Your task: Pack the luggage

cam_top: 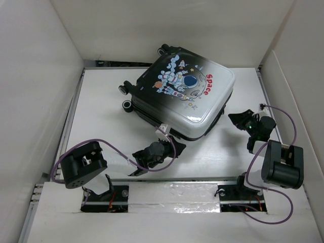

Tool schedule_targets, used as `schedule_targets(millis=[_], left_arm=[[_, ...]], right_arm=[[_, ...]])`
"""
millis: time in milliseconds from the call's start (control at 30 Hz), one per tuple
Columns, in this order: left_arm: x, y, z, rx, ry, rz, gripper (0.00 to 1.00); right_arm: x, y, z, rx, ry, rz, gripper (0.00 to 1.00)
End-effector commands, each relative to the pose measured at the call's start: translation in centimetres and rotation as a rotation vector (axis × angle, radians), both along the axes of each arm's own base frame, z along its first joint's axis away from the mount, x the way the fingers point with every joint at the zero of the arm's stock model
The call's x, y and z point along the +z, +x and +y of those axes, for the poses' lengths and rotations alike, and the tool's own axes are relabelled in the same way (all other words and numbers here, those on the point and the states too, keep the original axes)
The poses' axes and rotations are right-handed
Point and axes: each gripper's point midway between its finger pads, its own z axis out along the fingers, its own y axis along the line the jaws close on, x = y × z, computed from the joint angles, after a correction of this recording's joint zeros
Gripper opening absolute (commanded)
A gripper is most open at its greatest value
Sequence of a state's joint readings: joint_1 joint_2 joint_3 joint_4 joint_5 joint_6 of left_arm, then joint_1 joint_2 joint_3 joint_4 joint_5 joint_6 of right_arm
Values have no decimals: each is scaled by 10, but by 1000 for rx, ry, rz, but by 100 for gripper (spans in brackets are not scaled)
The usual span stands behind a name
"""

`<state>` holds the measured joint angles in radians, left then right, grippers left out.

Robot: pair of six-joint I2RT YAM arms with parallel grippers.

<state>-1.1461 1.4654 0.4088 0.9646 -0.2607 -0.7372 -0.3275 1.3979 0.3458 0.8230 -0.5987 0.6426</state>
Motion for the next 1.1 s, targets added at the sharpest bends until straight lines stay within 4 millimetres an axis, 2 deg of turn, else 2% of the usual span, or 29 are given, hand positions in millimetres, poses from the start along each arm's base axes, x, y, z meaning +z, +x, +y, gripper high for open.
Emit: schedule_targets(millis=[0, 100, 167, 267, 367, 467, 500, 733, 967, 1067], left_arm=[[23, 2, -16, -25, -52, -41, 0], [24, 5, -14, -20, -55, -42, 0], [26, 8, -12, -16, -60, -43, 0], [24, 6, -10, -18, -59, -37, 0], [22, 8, -7, -13, -59, -35, 0], [21, 9, -5, -11, -63, -29, 0], [21, 9, -6, -14, -66, -28, 0], [20, 11, -6, -15, -67, -26, 0], [19, 12, -9, -16, -63, -26, 0], [21, 13, -10, -16, -66, -29, 0]], right_arm=[[29, -1, 18, 129, -95, -178, 30], [33, 2, 28, 186, -131, -200, 34], [42, 9, 29, 197, -162, -228, 35], [42, 18, 25, 185, -201, -214, 36], [47, 22, 42, 294, -167, -267, 36], [43, 25, 41, 290, -156, -248, 40], [36, 26, 35, 267, -162, -212, 41], [32, 33, 38, 315, -142, -201, 43], [28, 40, 38, 316, -137, -175, 41], [27, 43, 38, 310, -129, -171, 37]])
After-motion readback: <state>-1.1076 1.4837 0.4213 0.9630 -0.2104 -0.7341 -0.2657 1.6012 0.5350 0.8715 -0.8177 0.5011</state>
